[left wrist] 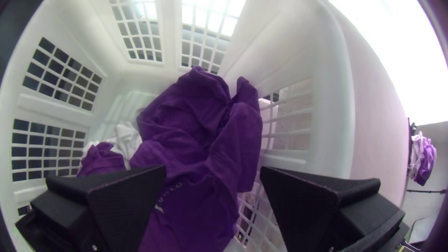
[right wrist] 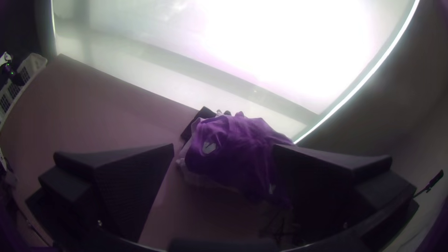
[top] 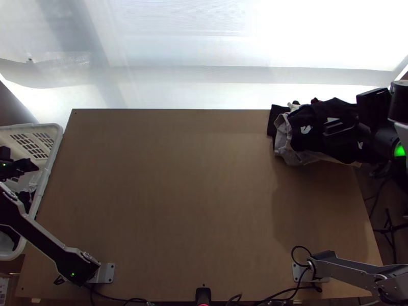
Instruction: Fold the t-shirt
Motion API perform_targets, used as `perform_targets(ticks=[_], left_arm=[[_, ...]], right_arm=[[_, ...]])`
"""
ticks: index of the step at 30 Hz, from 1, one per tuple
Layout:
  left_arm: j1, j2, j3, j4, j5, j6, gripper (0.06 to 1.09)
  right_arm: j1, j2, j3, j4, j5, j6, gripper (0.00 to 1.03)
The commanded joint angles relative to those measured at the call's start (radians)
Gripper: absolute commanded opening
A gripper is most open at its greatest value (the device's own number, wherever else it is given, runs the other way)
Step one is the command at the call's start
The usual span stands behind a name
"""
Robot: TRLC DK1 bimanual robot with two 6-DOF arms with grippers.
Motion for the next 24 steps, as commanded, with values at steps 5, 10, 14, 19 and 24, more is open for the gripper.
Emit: perform_targets(ticks=[5,10,14,19,24], left_arm=[[-0.023,0.12,0.039,-0.014,0.058,-0.021,1.04],[-0.02,0.146,0.039,-0.026,0.074,-0.02,1.03],[-0.021,0.168,0.039,-0.035,0.074,-0.012,0.97],[-0.023,0.174,0.039,-0.027,0.1,-0.032,0.52],[-0.018,0.174,0.039,-0.007,0.146,-0.066,0.18]], right_arm=[[0.001,0.032,0.019,-0.013,0.016,-0.013,0.98],[0.003,0.049,0.03,-0.013,0.016,-0.016,0.98],[0.005,0.064,0.04,-0.013,0.016,-0.021,0.98],[0.011,0.072,0.047,-0.013,0.016,-0.021,0.98],[0.02,0.083,0.053,-0.013,0.016,-0.024,0.98]])
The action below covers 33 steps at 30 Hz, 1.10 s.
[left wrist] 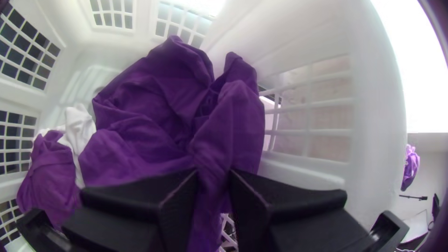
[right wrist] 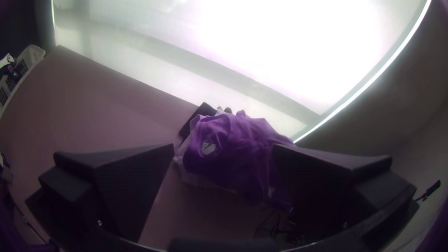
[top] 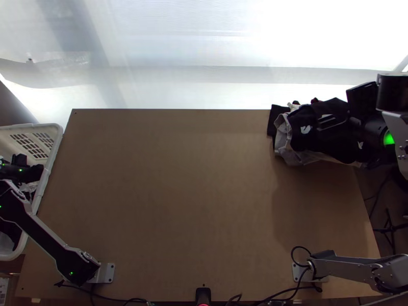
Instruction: Fold the t-shirt
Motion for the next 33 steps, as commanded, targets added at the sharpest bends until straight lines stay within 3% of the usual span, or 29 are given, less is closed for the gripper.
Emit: perform_targets(ticks=[1,8,19,25,33], left_arm=[[0.007,-0.002,0.0,0.009,0.068,-0.024,0.13],[0.036,-0.129,0.0,0.023,0.104,-0.086,0.1],[0.04,-0.582,-0.015,0.017,0.179,-0.135,0.1],[-0.061,-0.85,-0.027,0.017,0.223,-0.125,0.1],[-0.337,-1.136,-0.07,0.015,0.225,-0.127,0.1]], right_arm=[[0.014,0.013,0.01,0.0,0.001,-0.005,0.98],[0.025,0.019,0.02,0.0,0.001,-0.008,0.98],[0.051,0.015,0.006,-0.019,-0.001,-0.008,0.98],[0.074,-0.03,-0.119,-0.028,-0.003,-0.006,0.98],[0.071,-0.12,-0.237,-0.028,-0.001,-0.012,0.98]])
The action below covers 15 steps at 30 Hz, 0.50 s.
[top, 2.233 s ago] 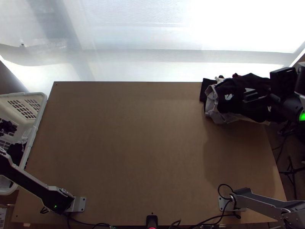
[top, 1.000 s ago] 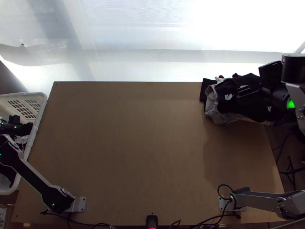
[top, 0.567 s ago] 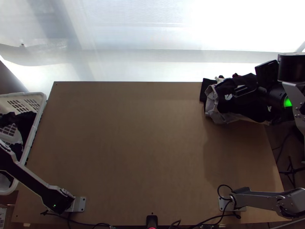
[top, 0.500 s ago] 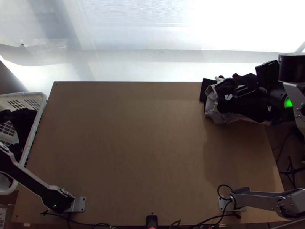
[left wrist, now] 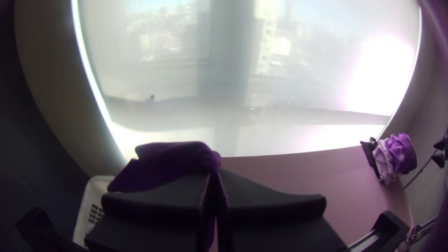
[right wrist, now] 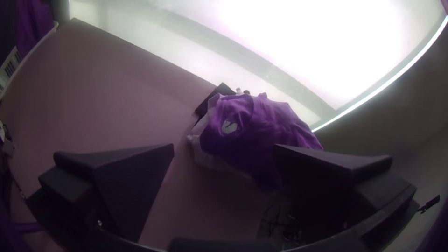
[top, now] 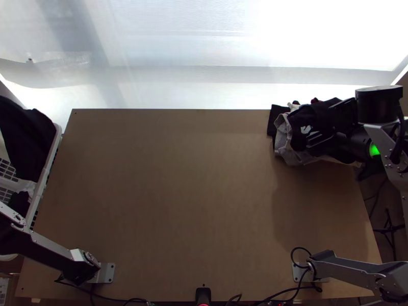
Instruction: Fold the t-shirt
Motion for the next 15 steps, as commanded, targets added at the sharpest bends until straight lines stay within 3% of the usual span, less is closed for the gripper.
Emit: perform_targets(ticks=[1,6,12,15], left_arm=[[-0.248,-0.255,-0.034,-0.006,0.008,-0.002,0.1],[-0.608,-0.327,-0.058,-0.082,-0.012,-0.023,0.1],[-1.151,-0.293,-0.129,-0.099,-0.188,-0.138,0.12],[-1.331,-0.221,-0.147,-0.038,-0.217,-0.2,0.12]], right_arm=[[0.0,-0.071,-0.093,-0.002,0.0,-0.005,0.98],[-0.016,-0.143,-0.168,-0.002,0.0,-0.008,0.98],[-0.056,-0.254,-0.305,-0.002,0.0,-0.008,0.98],[-0.082,-0.321,-0.378,-0.002,0.001,-0.013,0.98]])
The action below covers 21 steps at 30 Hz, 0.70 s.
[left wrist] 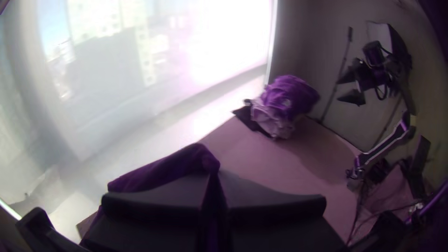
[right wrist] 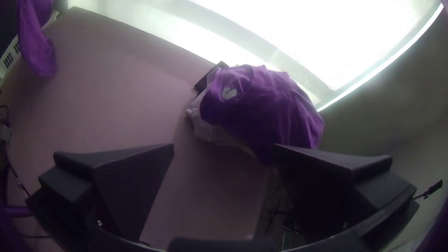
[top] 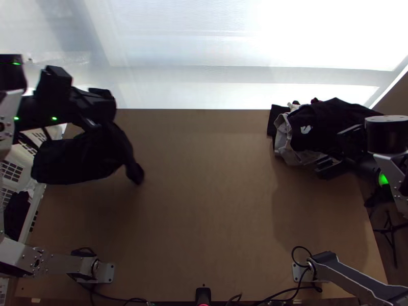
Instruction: Fold the t-shirt
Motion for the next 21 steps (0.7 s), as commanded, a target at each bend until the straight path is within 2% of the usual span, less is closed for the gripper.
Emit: perform_targets(ticks=[1,5,9,11,13,14,15,16,17,21], left_arm=[[-0.509,0.088,-0.05,0.075,-0.119,-0.112,0.12],[-0.704,0.227,-0.035,0.236,-0.172,-0.158,0.12],[-0.868,0.423,0.074,0.297,-0.182,-0.192,0.12],[-0.928,0.494,0.087,0.374,-0.186,-0.206,0.12],[-0.961,0.56,0.099,0.444,-0.197,-0.221,0.12],[-0.974,0.594,0.114,0.47,-0.209,-0.237,0.18],[-0.983,0.618,0.12,0.501,-0.214,-0.246,0.39],[-0.987,0.635,0.122,0.518,-0.215,-0.247,0.75],[-0.992,0.654,0.126,0.522,-0.218,-0.247,1.04],[-0.984,0.652,0.125,0.492,-0.22,-0.255,1.05]], right_arm=[[-0.054,-0.147,-0.162,0.0,0.004,-0.014,0.98],[-0.182,-0.21,-0.207,0.002,0.004,-0.079,0.98],[-0.366,-0.242,-0.207,0.019,0.004,-0.165,0.98],[-0.458,-0.25,-0.205,0.045,-0.001,-0.211,0.98],[-0.504,-0.26,-0.205,0.06,-0.009,-0.224,0.98],[-0.513,-0.262,-0.207,0.065,-0.009,-0.224,0.98],[-0.525,-0.263,-0.208,0.068,-0.009,-0.224,0.98],[-0.534,-0.263,-0.21,0.071,-0.009,-0.224,0.98],[-0.536,-0.263,-0.212,0.074,-0.01,-0.224,0.98],[-0.536,-0.263,-0.231,0.103,-0.019,-0.218,0.98]])
